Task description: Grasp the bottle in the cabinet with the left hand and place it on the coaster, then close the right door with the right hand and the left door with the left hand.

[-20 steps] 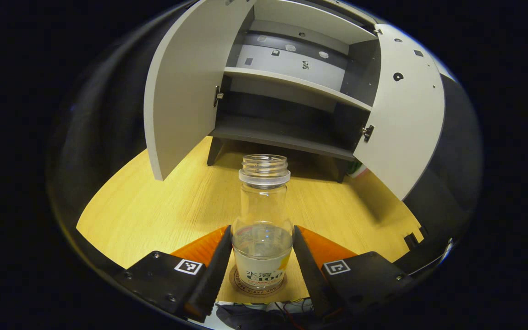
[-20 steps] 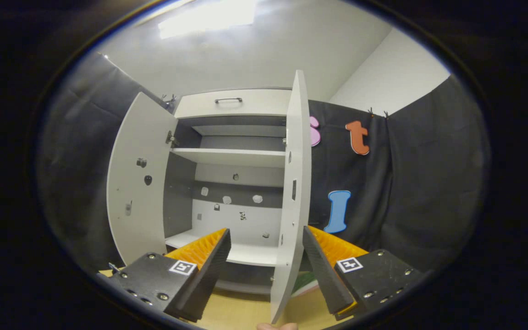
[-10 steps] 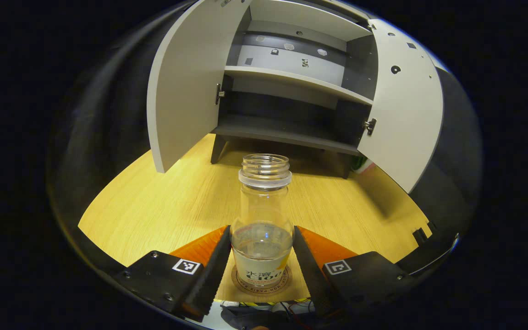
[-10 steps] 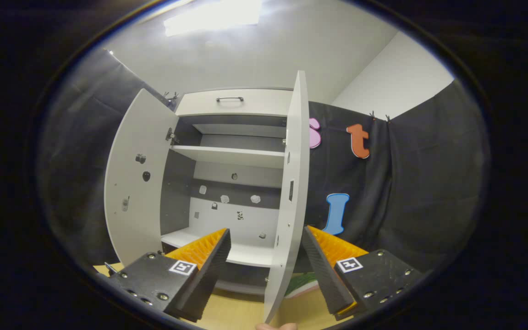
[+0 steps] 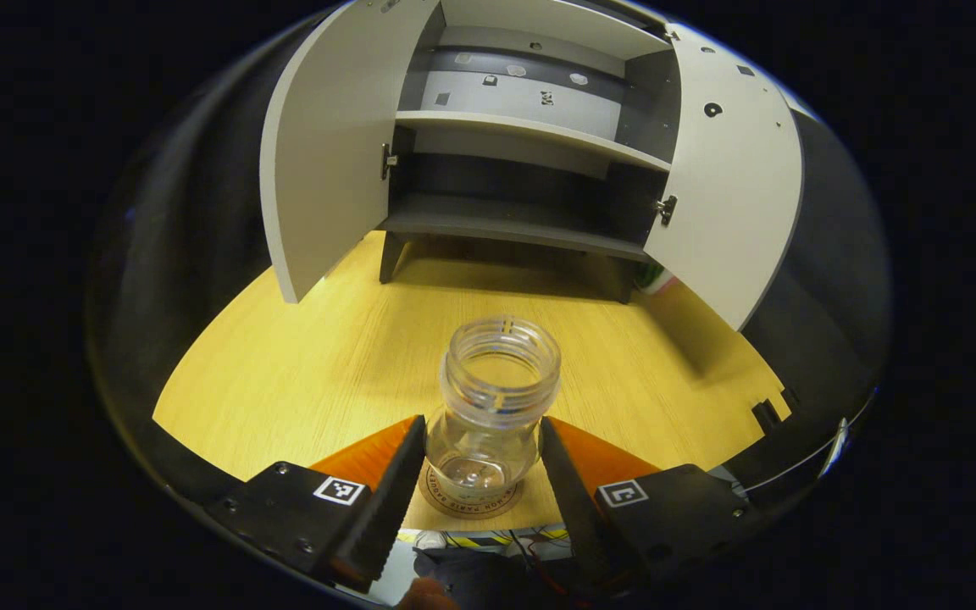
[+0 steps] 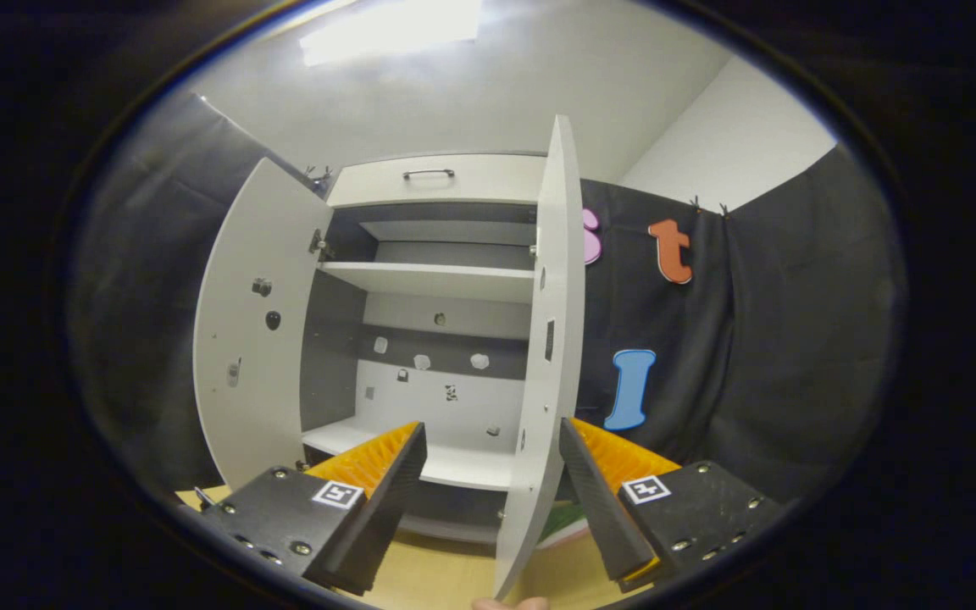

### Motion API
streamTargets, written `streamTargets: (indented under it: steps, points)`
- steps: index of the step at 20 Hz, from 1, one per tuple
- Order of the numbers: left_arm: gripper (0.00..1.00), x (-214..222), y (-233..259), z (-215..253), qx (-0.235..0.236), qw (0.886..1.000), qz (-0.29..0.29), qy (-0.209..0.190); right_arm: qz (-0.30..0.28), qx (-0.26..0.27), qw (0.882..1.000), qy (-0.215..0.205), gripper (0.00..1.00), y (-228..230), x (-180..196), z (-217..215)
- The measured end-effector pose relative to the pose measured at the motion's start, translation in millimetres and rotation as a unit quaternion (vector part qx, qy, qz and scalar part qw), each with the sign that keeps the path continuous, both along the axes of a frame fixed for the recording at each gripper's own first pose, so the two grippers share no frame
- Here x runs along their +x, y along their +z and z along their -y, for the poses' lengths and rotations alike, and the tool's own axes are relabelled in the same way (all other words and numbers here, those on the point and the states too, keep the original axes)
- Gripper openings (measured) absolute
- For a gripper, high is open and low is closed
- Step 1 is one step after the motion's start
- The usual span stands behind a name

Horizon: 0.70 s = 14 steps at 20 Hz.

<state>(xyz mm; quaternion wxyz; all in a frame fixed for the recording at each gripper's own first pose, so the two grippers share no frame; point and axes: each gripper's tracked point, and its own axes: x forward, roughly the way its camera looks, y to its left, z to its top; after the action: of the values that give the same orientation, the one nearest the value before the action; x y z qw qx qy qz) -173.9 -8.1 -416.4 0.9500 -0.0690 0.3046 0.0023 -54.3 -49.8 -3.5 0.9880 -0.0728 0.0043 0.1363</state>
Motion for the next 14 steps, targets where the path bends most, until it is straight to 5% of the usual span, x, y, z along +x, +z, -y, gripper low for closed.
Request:
streamTargets:
  steps: [14]
  points:
    - [0.84, 41.5, 158.4, -2.2, 0.026, 0.991, 0.128, -0.01, 0.003, 0.004, 0.999, -0.032, 0.95, -2.0, 9.8, 22.6]
